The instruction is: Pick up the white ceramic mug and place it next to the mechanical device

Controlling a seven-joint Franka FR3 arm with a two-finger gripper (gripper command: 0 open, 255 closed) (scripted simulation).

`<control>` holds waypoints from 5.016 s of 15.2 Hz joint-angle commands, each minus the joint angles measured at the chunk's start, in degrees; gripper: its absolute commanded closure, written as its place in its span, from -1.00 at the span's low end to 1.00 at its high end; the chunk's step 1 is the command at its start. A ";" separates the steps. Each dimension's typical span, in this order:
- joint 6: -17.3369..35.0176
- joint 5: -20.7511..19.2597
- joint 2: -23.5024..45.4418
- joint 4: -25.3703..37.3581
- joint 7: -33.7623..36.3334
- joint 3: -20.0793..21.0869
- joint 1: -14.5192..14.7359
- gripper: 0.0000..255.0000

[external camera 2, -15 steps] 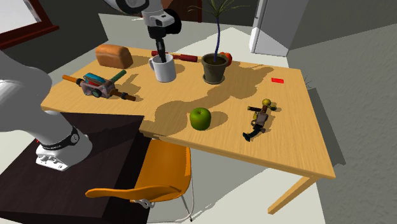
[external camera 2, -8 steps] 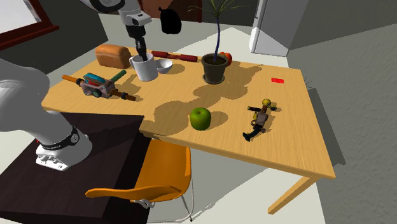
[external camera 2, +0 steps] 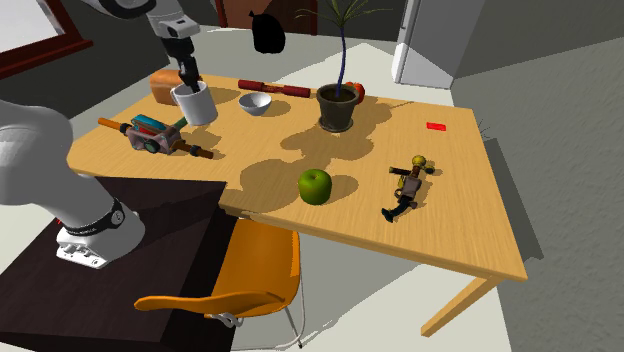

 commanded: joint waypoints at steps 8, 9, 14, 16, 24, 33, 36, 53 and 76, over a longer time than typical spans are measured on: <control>-4.65 7.84 -10.27 -4.28 9.41 5.51 9.53 1.00; -5.20 8.62 -11.07 -4.33 10.65 6.27 10.51 1.00; -7.74 12.32 -14.06 -3.58 17.19 10.49 14.91 1.00; -8.61 13.68 -14.77 -2.79 19.94 12.36 16.38 1.00; -11.25 18.19 -15.27 2.92 31.26 20.99 19.81 1.00; -13.08 21.22 -12.94 13.92 43.91 33.30 17.73 1.00; -13.74 21.84 -12.11 18.63 47.95 38.20 15.34 1.00; -7.00 27.10 -13.00 20.06 51.05 52.35 8.19 1.00; 5.40 37.61 -17.12 15.99 46.65 69.29 -1.35 1.00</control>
